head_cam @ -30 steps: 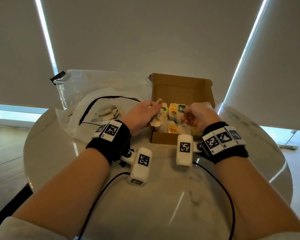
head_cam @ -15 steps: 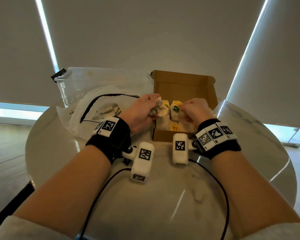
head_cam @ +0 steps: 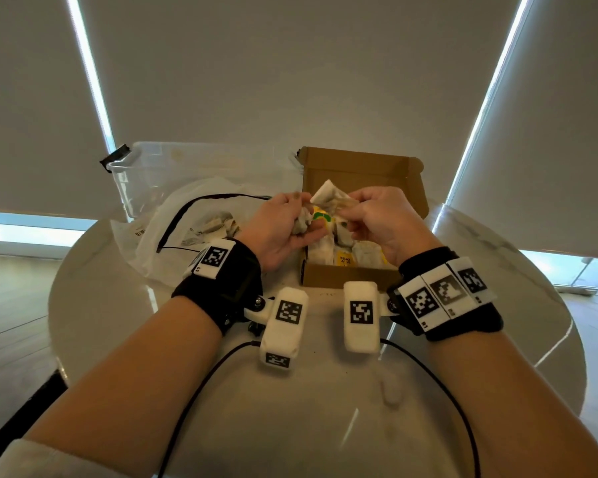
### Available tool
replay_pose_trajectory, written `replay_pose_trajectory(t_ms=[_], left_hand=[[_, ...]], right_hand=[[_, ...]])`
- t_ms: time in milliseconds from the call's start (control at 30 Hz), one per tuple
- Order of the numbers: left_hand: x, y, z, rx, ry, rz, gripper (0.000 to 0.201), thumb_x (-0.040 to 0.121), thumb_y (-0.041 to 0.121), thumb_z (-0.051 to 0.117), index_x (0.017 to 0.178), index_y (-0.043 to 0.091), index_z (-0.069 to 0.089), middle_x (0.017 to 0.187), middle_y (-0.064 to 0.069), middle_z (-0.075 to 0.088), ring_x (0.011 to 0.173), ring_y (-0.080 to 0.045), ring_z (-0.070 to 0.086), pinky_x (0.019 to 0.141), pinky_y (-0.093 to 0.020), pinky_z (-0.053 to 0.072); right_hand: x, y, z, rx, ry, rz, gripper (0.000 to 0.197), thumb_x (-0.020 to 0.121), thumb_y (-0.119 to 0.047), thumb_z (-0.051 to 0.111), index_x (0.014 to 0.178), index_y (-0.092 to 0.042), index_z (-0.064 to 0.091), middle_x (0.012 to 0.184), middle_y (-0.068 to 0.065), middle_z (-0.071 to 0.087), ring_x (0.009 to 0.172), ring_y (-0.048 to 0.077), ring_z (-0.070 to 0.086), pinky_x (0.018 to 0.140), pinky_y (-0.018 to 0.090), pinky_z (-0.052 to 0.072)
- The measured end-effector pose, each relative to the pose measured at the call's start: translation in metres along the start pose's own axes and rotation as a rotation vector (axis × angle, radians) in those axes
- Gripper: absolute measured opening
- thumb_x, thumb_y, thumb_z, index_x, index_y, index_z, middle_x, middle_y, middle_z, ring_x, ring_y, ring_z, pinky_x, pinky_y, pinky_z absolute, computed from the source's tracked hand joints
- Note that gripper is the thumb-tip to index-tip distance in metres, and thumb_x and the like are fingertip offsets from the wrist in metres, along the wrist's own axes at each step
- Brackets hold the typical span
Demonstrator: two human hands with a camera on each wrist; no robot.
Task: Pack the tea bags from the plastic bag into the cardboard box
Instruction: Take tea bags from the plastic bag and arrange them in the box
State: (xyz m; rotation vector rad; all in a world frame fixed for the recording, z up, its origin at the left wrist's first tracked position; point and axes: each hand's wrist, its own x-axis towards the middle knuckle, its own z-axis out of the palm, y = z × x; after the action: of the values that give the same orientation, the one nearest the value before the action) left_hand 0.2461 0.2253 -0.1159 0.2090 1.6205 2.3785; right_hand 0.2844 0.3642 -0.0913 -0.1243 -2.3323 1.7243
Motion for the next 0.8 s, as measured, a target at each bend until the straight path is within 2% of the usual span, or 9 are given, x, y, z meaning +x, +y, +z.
replay_pose_trajectory(t_ms=[100, 167, 300, 367, 433, 500, 567, 667, 800], left_hand=[[0.0008, 0.0013, -0.0019, -0.042, 0.032, -0.054, 0.021, 0.102, 0.022, 0.035, 0.098, 0.012, 0.053, 0.100, -0.013, 0.055, 0.073, -0.016, 0.057, 0.056, -0.022, 0.056], [-0.0012, 0.0023, -0.0011, -0.049, -0.003, -0.096, 0.021, 0.102, 0.025, 0.036, 0.098, 0.010, 0.051, 0.088, -0.009, 0.054, 0.063, -0.011, 0.051, 0.045, -0.014, 0.047], [-0.0023, 0.0036, -0.0004, -0.062, -0.086, -0.159, 0.038, 0.097, 0.041, 0.042, 0.108, 0.005, 0.049, 0.079, -0.008, 0.055, 0.051, -0.005, 0.045, 0.038, -0.010, 0.036], [-0.0031, 0.0051, 0.0007, -0.085, -0.119, -0.122, 0.028, 0.095, 0.034, 0.051, 0.102, 0.006, 0.052, 0.076, -0.008, 0.055, 0.052, -0.006, 0.044, 0.037, -0.010, 0.036], [-0.0032, 0.0055, 0.0013, -0.055, -0.112, -0.032, 0.011, 0.092, 0.013, 0.056, 0.083, 0.010, 0.052, 0.073, -0.009, 0.052, 0.052, -0.007, 0.043, 0.037, -0.011, 0.035], [-0.0036, 0.0039, 0.0000, 0.016, -0.048, 0.056, 0.023, 0.088, -0.001, 0.058, 0.075, 0.014, 0.047, 0.071, -0.008, 0.052, 0.050, -0.008, 0.045, 0.037, -0.012, 0.035], [-0.0041, 0.0020, -0.0016, 0.072, -0.037, 0.108, 0.025, 0.087, -0.002, 0.060, 0.076, 0.015, 0.046, 0.071, -0.007, 0.052, 0.051, -0.008, 0.046, 0.039, -0.013, 0.036], [-0.0062, 0.0013, -0.0012, 0.121, -0.047, 0.141, 0.024, 0.086, -0.001, 0.061, 0.076, 0.015, 0.046, 0.074, -0.006, 0.054, 0.053, -0.008, 0.046, 0.041, -0.014, 0.039], [-0.0067, 0.0008, -0.0002, 0.144, -0.036, 0.154, 0.021, 0.086, 0.003, 0.063, 0.078, 0.015, 0.048, 0.073, -0.003, 0.056, 0.053, -0.007, 0.048, 0.044, -0.014, 0.041]], right_hand=[[0.0016, 0.0019, -0.0081, 0.027, -0.005, -0.014, 0.009, 0.084, -0.004, 0.066, 0.088, -0.012, 0.065, 0.077, 0.002, 0.062, 0.060, 0.009, 0.054, 0.052, 0.018, 0.050], [0.0014, 0.0023, -0.0104, 0.051, -0.027, -0.060, 0.014, 0.085, 0.000, 0.064, 0.090, -0.012, 0.065, 0.081, 0.003, 0.064, 0.063, 0.009, 0.059, 0.055, 0.018, 0.053], [0.0000, 0.0030, -0.0109, 0.115, -0.061, -0.165, 0.016, 0.085, 0.005, 0.060, 0.086, -0.009, 0.069, 0.090, 0.006, 0.070, 0.082, 0.018, 0.066, 0.076, 0.030, 0.058], [-0.0003, 0.0038, -0.0105, 0.093, -0.039, -0.208, 0.017, 0.084, 0.005, 0.062, 0.083, -0.009, 0.070, 0.094, 0.004, 0.071, 0.093, 0.019, 0.067, 0.084, 0.035, 0.057], [0.0002, 0.0048, -0.0100, 0.072, -0.032, -0.224, 0.017, 0.083, 0.004, 0.063, 0.083, -0.011, 0.071, 0.095, 0.004, 0.071, 0.098, 0.020, 0.066, 0.086, 0.036, 0.056], [0.0017, 0.0049, -0.0098, 0.090, -0.040, -0.203, 0.018, 0.086, 0.000, 0.061, 0.093, -0.014, 0.071, 0.097, 0.003, 0.071, 0.097, 0.021, 0.066, 0.085, 0.037, 0.056], [0.0031, 0.0043, -0.0105, 0.132, -0.034, -0.142, 0.018, 0.092, -0.010, 0.056, 0.105, -0.016, 0.067, 0.099, 0.002, 0.069, 0.092, 0.020, 0.064, 0.076, 0.035, 0.055], [0.0026, 0.0047, -0.0125, 0.081, -0.051, -0.044, 0.021, 0.090, -0.035, 0.060, 0.100, -0.019, 0.068, 0.095, 0.000, 0.064, 0.081, 0.015, 0.054, 0.064, 0.027, 0.046], [0.0012, 0.0058, -0.0106, 0.102, -0.052, 0.001, 0.003, 0.086, -0.011, 0.065, 0.088, -0.013, 0.064, 0.077, 0.001, 0.062, 0.060, 0.009, 0.053, 0.053, 0.021, 0.048]])
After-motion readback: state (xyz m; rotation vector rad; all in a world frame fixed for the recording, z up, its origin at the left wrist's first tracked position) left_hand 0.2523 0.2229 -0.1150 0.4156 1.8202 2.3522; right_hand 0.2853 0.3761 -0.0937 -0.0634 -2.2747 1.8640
